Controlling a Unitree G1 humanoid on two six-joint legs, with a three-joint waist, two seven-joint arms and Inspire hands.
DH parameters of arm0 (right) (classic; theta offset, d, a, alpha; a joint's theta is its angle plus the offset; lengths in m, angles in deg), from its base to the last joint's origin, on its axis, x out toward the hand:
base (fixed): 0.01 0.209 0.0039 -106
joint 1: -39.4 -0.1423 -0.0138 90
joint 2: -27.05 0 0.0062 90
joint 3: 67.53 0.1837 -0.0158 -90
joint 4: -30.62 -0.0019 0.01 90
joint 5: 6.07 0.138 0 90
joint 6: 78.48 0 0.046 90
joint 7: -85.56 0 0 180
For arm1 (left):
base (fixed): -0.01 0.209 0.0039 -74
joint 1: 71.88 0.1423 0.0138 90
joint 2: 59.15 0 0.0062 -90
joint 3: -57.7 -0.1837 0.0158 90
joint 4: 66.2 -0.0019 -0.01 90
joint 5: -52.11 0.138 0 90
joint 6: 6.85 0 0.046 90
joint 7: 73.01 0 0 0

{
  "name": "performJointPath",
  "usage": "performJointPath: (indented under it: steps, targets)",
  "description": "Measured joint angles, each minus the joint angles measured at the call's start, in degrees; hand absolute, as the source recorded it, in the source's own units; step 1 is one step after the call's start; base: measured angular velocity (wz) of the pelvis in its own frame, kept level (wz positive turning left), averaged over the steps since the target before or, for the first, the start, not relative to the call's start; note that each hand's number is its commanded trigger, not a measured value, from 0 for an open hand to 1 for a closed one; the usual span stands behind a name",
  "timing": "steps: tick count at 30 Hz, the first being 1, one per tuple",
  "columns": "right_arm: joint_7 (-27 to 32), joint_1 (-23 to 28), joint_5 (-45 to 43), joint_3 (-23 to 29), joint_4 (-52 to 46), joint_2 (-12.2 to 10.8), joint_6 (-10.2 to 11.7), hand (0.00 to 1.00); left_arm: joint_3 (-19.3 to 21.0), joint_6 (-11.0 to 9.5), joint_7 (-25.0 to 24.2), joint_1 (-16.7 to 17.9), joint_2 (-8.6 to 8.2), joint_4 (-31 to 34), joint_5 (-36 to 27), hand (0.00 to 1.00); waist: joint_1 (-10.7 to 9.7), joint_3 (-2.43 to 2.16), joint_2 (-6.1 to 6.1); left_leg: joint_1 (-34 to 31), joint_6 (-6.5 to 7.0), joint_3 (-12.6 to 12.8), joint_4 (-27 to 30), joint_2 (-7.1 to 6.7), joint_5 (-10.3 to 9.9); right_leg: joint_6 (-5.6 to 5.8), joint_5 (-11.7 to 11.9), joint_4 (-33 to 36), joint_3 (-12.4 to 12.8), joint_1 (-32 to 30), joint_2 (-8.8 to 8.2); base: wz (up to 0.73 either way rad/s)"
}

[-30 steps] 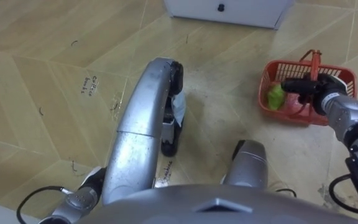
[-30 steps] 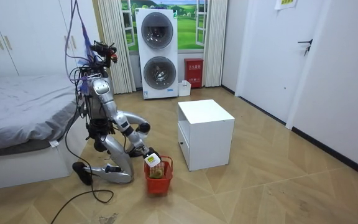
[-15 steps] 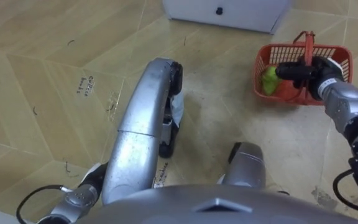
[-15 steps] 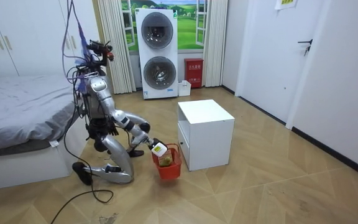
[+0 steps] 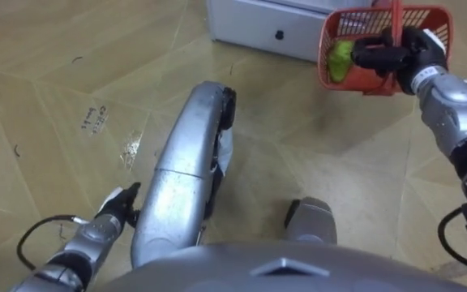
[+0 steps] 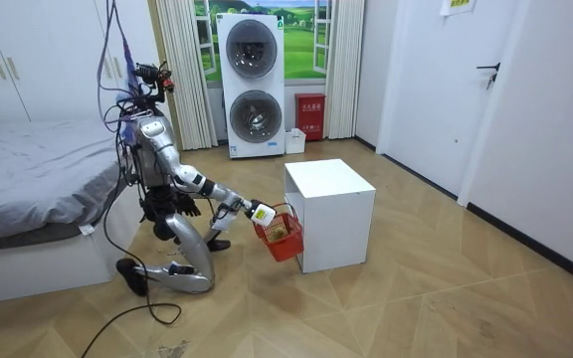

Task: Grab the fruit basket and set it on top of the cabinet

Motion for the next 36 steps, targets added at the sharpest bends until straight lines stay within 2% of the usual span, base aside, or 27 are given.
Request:
performJointPath:
  steps: [2,5,8,11,12,13,14,16,17,18,19,20,21,22,23,24,25,26,27,28,29,30,31,33,34,35,36]
  targets:
    - [-0.97,-0.43,-2.01,0.19,-1.68,0.07,-0.09,1.0,3.05,0.19,0.07,-1.9,-0.03,-0.2,0.09,0.0,-0.16,-0.22,1.0,0.35,0.6,-0.16,-0.95,0.01,-0.28,0.48,-0.47,-2.52,1.46,-0.36,2.28,-0.11]
    - [-1.57,-0.92,-5.43,0.01,-1.85,-0.25,-0.26,1.0,4.76,0.44,0.31,-3.89,-0.41,-1.06,0.6,0.0,-0.01,-0.43,2.36,2.74,1.15,-0.18,-5.3,0.33,-0.2,0.9,-0.73,-9.22,2.87,-0.86,3.88,-0.27]
    - [-2.76,-1.05,-6.73,-0.11,-4.04,-0.26,-1.39,1.0,6.85,1.23,0.62,-3.58,-0.77,-0.92,1.54,0.0,0.8,-0.71,2.79,7.33,2.02,0.28,-13.63,2.21,0.56,0.92,-0.72,-20.9,3.61,-1.17,4.57,-0.49]
    - [-3.23,-1.08,-7.09,-0.09,-7.0,-0.4,-2.02,1.0,9.19,1.74,1.27,-1.86,-0.94,-0.71,4.78,0.0,0.45,-0.95,2.52,13.06,2.3,0.83,-23.94,2.22,2.82,1.64,-0.37,-35.99,2.94,1.81,4.35,-0.41]
    - [-3.27,-1.08,-8.32,-0.08,-8.66,-0.53,-2.08,1.0,10.17,1.93,1.33,-0.94,-1.0,-0.57,6.09,0.0,0.19,-1.1,2.15,15.57,2.61,1.55,-27.81,2.05,3.64,2.03,-0.16,-41.77,2.67,3.55,3.58,-0.35]
    - [-3.26,-1.1,-8.61,-0.07,-9.69,-0.53,-2.08,1.0,10.5,1.99,1.44,-0.51,-1.0,-0.41,6.35,0.0,0.15,-1.15,2.08,16.8,2.73,1.81,-29.52,2.04,3.98,2.31,0.0,-44.55,2.55,4.56,3.39,-0.32]
    - [-3.3,-1.09,-8.8,-0.05,-11.93,-0.51,-2.08,1.0,11.55,2.29,1.74,0.5,-0.96,0.51,7.01,0.0,-0.01,-1.23,1.8,19.18,2.82,2.2,-32.92,1.98,4.52,2.86,0.52,-50.09,2.02,6.63,2.99,-0.26]
    - [-3.49,-0.9,-9.11,-0.05,-14.95,-0.71,-2.09,1.0,13.38,2.89,2.18,2.09,-0.9,1.95,8.77,0.0,-0.38,-1.41,1.36,23.07,2.83,2.33,-37.34,2.18,5.27,2.93,2.6,-58.02,0.79,10.24,2.81,-0.27]
    - [-3.64,-0.62,-9.15,-0.01,-17.19,-0.97,-2.1,1.0,14.76,3.14,2.39,3.68,-0.9,2.84,9.57,0.0,-0.47,-1.66,0.69,25.85,3.02,2.24,-40.04,2.29,5.84,2.89,4.86,-62.92,0.56,12.71,3.03,-0.42]
    - [-4.07,0.0,-9.19,0.17,-19.11,-1.19,-2.1,1.0,15.85,3.38,2.39,5.29,-0.91,2.99,10.88,0.0,-0.62,-1.7,0.5,29.4,3.09,1.45,-42.07,2.27,5.98,2.79,7.24,-68.24,0.58,16.53,3.82,-0.43]
    - [-4.21,0.73,-9.22,0.38,-20.33,-1.36,-2.11,1.0,16.32,3.72,2.37,5.86,-0.87,3.03,11.11,0.0,-0.7,-1.81,0.35,31.16,3.08,1.19,-43.04,2.3,6.0,2.55,8.52,-71.0,0.48,18.56,4.2,-0.41]
    - [-4.61,2.27,-9.58,0.73,-23.48,-1.41,-2.1,1.0,17.07,4.52,2.42,7.41,-0.63,3.1,11.11,0.0,-0.96,-2.18,0.1,34.43,3.2,0.62,-44.62,2.51,6.2,2.03,11.95,-75.57,0.34,22.14,5.09,-0.36]
    - [-5.02,3.11,-9.66,1.65,-26.32,-1.72,-1.97,1.0,17.14,5.38,2.56,8.62,-0.23,3.44,11.05,0.0,-1.09,-2.19,0.1,36.82,3.96,0.3,-44.58,3.6,6.95,1.61,15.93,-79.08,0.21,24.88,6.09,-0.38]
    - [-5.15,3.15,-9.66,2.19,-27.09,-2.16,-1.84,1.0,17.21,5.61,2.7,9.22,-0.08,3.51,11.05,0.0,-1.0,-2.13,0.19,37.46,4.9,0.33,-43.27,4.5,8.1,1.34,18.14,-80.68,0.27,26.18,6.67,-0.46]
    - [-5.14,3.31,-9.46,3.69,-27.45,-3.89,-1.31,1.0,17.71,6.23,2.78,10.54,0.2,4.28,11.01,0.0,-0.16,-1.47,0.93,35.99,5.54,1.45,-38.59,5.52,10.51,1.72,21.88,-82.44,0.91,29.74,7.46,0.0]
    - [-5.66,3.98,-8.56,6.22,-28.3,-3.55,-0.36,1.0,17.89,6.99,2.88,11.15,0.28,6.77,11.1,0.0,-1.74,-2.32,-0.31,35.47,5.9,3.58,-48.6,1.46,9.36,2.73,23.89,-80.53,0.07,30.05,6.33,0.4]
    - [-5.68,3.93,-8.44,7.56,-28.35,-3.41,0.38,1.0,17.66,7.36,2.9,11.3,0.26,8.08,11.09,0.0,-3.09,-3.2,-1.25,35.77,5.91,4.07,-49.63,0.56,8.36,2.47,24.83,-78.37,-0.48,29.54,5.65,1.07]
    - [-5.29,3.96,-8.64,9.9,-28.38,-3.37,0.56,1.0,17.58,8.33,3.07,10.38,-0.4,8.9,11.07,0.0,-3.69,-3.3,-1.37,36.31,7.88,5.81,-49.93,-0.26,7.6,1.92,28.66,-73.9,-0.77,27.47,4.76,0.73]
    - [-5.1,4.1,-8.84,10.58,-28.38,-3.54,0.52,1.0,17.55,8.82,3.24,9.59,-0.97,9.4,11.01,0.0,-3.32,-3.15,-1.01,36.91,7.96,5.78,-50.75,-0.39,7.56,1.95,29.46,-71.57,-0.38,26.11,4.76,0.26]
    - [-5.37,5.01,-9.38,10.51,-28.42,-4.29,0.47,1.0,17.53,9.16,3.77,8.62,-1.7,9.98,10.92,0.0,-2.05,-3.08,0.01,39.71,7.73,5.56,-53.87,-0.4,7.88,1.85,28.27,-67.47,-0.24,22.68,4.92,-0.33]
    - [-6.71,6.36,-9.48,9.97,-28.42,-4.85,0.47,1.0,17.54,9.32,4.45,8.16,-1.92,9.91,10.35,0.0,-1.34,-3.13,0.9,43.69,7.46,5.31,-57.76,-0.42,8.73,1.85,26.78,-64.84,-1.22,20.83,4.8,-0.49]
    - [-7.93,7.3,-9.59,9.29,-28.44,-5.07,0.5,1.0,17.61,9.5,5.13,7.96,-1.8,9.69,10.05,0.0,-1.02,-3.5,1.71,47.83,6.91,4.95,-62.11,-0.39,9.71,1.47,25.65,-64.14,-1.92,19.12,4.77,-0.35]
    - [-8.33,7.37,-9.81,8.97,-28.5,-5.11,0.51,1.0,17.55,9.58,5.32,7.96,-1.66,9.72,9.85,0.0,-1.15,-3.47,2.14,49.77,6.73,4.79,-64.2,-0.36,10.34,1.32,25.26,-64.6,-2.2,18.64,4.86,-0.25]
    - [-9.1,7.4,-11.11,8.78,-29.67,-5.08,0.52,1.0,17.66,9.54,5.18,7.82,-1.33,10.13,9.25,0.0,-2.32,-3.45,2.93,55.62,6.0,4.32,-71.78,-0.28,12.98,1.24,22.61,-69.74,-3.67,15.52,4.82,-0.11]
    - [-9.1,7.38,-11.09,8.82,-29.97,-5.06,0.52,1.0,17.78,9.55,5.12,7.62,-1.33,10.13,9.24,0.0,-2.44,-3.45,3.02,56.58,5.81,4.24,-73.35,-0.16,13.58,1.29,21.69,-71.57,-4.07,14.62,4.91,-0.15]
    - [-9.09,7.37,-11.13,8.81,-30.16,-4.91,0.5,1.0,17.81,9.23,5.17,7.26,-1.43,10.06,9.17,0.0,-2.49,-3.45,2.95,58.29,5.19,4.22,-75.97,0.38,14.67,1.46,19.54,-76.22,-4.8,12.51,5.33,-0.15]
    - [-9.07,7.36,-11.2,8.79,-30.19,-4.92,0.46,1.0,17.8,8.86,5.21,7.21,-1.5,9.97,9.17,0.0,-2.46,-3.45,2.89,59.07,4.9,4.23,-77.24,0.68,15.15,1.33,18.86,-78.85,-5.01,11.67,5.75,-0.22]
